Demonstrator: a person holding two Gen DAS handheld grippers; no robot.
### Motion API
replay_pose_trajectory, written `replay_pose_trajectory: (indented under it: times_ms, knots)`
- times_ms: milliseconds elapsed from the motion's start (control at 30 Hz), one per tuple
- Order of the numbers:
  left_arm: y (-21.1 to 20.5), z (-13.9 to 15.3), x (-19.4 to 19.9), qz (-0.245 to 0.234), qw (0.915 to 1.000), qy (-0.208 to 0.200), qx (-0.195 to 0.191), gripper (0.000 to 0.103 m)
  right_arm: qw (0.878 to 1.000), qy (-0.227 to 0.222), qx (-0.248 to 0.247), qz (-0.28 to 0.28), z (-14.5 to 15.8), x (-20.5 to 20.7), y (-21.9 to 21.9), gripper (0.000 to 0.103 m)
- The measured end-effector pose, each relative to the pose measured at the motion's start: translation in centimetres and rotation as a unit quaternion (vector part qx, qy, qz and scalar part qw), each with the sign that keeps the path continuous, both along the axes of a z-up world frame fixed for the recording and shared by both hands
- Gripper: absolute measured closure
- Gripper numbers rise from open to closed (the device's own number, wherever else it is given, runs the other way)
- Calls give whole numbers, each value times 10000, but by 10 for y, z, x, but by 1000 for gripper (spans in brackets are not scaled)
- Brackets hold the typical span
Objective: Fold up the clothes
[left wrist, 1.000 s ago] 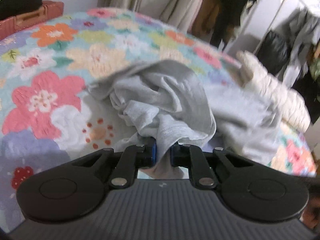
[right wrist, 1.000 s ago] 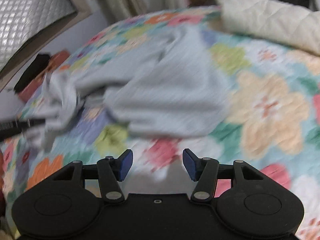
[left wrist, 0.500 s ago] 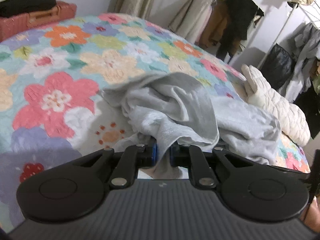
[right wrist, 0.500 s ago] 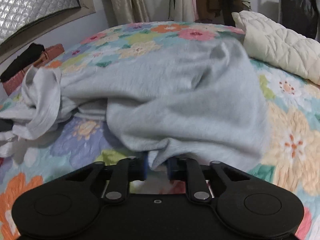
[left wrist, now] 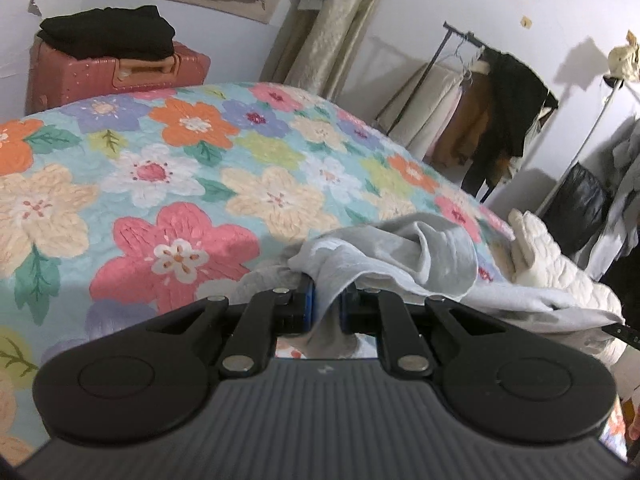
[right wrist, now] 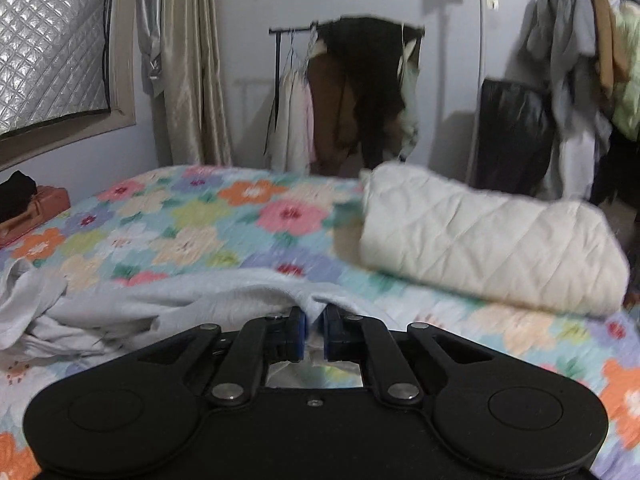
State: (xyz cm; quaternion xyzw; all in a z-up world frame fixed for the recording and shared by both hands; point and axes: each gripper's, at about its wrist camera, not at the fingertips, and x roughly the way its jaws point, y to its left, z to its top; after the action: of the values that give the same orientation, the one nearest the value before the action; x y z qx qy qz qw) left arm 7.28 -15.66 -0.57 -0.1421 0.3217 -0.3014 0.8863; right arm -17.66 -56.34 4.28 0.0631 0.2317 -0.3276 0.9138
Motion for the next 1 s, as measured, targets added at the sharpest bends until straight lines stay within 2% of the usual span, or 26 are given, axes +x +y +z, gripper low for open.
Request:
replay_pose_trajectory:
  times_ms: [300, 467, 633, 767, 867, 933, 1000]
  knots:
    - [28, 24, -6, 413, 9982, -326, -281, 92, 9981, -474, -338, -219, 44, -32, -6, 96]
    - [40, 20, 1, 544, 9976, -161, -404, 92, 9973, -622, -277, -256, 54, -46, -9, 96]
    - [45, 23, 1, 728, 9963, -297, -347, 92, 9975, -649, -256, -147, 59, -49, -8, 96]
    - [63, 27, 4, 1038, 9920, -401, -599, 92, 9962, -770, -396, -30, 73, -48, -6, 96]
    - [70, 26, 8, 1192, 9902, -315, -662, 92, 9935, -956, -618, 103, 88, -43, -5, 96]
    - [68, 23, 9, 1242, 9908, -237, -483, 92, 9925, -1002, -678, 198, 91, -39, -4, 96]
    - [60, 13, 16, 1263, 9920, 75, -8, 91, 9927, -995, -597, 320, 85, -35, -4, 95]
